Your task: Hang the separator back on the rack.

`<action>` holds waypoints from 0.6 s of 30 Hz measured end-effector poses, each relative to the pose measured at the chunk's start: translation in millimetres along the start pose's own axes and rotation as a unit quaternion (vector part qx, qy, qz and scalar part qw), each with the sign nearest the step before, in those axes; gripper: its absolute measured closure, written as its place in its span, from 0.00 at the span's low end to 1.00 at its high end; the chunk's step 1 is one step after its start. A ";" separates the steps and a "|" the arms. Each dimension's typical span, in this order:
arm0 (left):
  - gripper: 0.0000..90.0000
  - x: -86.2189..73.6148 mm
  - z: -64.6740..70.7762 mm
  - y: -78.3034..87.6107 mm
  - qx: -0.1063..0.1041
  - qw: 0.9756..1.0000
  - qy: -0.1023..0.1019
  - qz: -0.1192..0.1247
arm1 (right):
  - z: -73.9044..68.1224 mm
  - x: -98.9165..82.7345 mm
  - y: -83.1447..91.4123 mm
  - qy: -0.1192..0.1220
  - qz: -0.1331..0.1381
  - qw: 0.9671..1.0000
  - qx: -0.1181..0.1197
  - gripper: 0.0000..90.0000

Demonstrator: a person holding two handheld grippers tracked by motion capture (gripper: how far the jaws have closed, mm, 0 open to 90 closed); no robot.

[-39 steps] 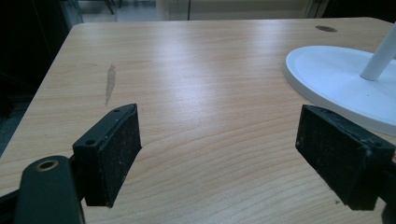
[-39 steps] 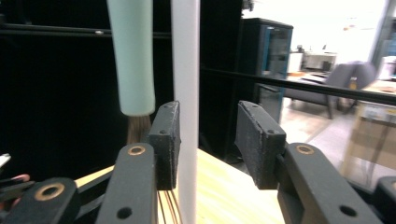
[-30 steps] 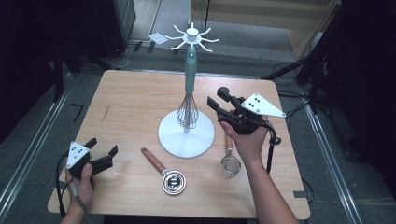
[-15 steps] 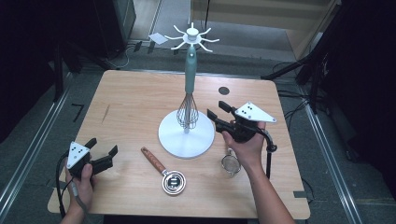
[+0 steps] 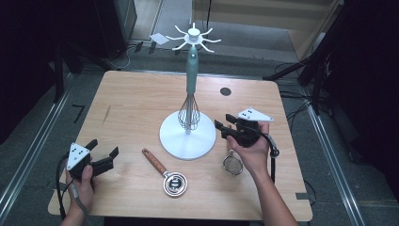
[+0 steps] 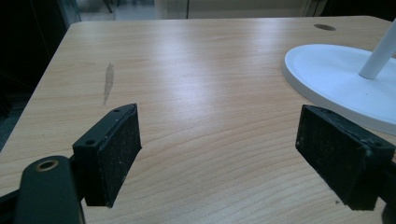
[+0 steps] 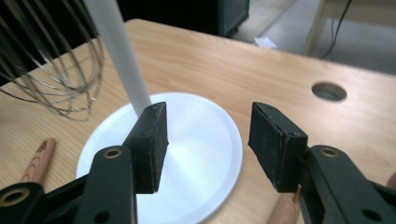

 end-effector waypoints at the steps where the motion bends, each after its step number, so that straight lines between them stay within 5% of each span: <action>1: 0.16 0.0 0.0 0.0 0.000 1.000 0.000 0.000 | 2.3 -2.5 -0.2 -0.005 -0.006 1.000 -0.005 0.54; 18: 0.16 0.0 -0.4 0.3 -0.001 1.000 0.003 -0.001 | 27.7 -43.3 -2.6 -0.025 -0.073 0.996 -0.053 0.58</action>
Point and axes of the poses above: each handheld gripper's, and its own axes: y roughly backward along the jaws, x roughly out of its top, z roughly to its right, the point moved 10 cm from there along -y, roughly forward along the jaws, and after that the axes turned 9 degrees about z, right-handed, at the moved point
